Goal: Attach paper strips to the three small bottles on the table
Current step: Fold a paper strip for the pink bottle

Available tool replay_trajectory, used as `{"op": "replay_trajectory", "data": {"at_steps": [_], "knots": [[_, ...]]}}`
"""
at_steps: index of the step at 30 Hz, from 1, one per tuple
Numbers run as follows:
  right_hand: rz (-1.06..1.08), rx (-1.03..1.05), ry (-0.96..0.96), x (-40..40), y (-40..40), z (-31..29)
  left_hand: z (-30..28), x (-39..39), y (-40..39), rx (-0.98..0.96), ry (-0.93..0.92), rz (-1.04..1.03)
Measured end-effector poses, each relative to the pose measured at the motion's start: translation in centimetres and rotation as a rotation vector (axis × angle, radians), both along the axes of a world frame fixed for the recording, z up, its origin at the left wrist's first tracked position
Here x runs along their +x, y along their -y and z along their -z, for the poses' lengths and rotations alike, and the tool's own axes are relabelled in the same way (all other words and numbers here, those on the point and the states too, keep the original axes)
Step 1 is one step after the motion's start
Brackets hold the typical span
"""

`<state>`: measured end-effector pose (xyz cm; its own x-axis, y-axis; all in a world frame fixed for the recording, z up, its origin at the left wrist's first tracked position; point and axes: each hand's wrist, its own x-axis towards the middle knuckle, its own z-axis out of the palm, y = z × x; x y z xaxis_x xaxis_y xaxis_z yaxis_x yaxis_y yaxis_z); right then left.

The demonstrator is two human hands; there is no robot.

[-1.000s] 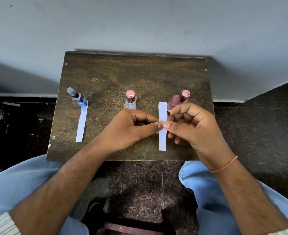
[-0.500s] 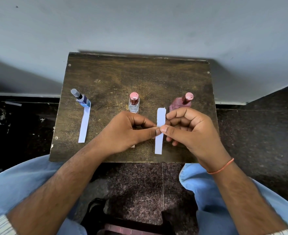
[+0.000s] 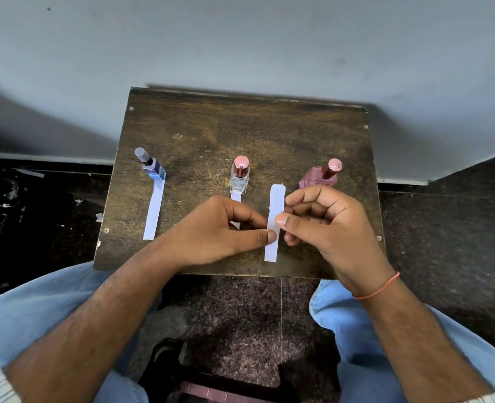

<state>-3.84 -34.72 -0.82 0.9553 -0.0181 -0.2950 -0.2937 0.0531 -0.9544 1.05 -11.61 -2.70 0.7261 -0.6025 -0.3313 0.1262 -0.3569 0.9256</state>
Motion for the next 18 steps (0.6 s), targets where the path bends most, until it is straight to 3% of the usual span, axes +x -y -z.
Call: {"op": "replay_trajectory", "data": {"at_steps": [18], "knots": [[-0.040,-0.017,0.027,0.35,-0.60,0.30,-0.03,0.34,-0.94,0.007,-0.021,-0.004]]}}
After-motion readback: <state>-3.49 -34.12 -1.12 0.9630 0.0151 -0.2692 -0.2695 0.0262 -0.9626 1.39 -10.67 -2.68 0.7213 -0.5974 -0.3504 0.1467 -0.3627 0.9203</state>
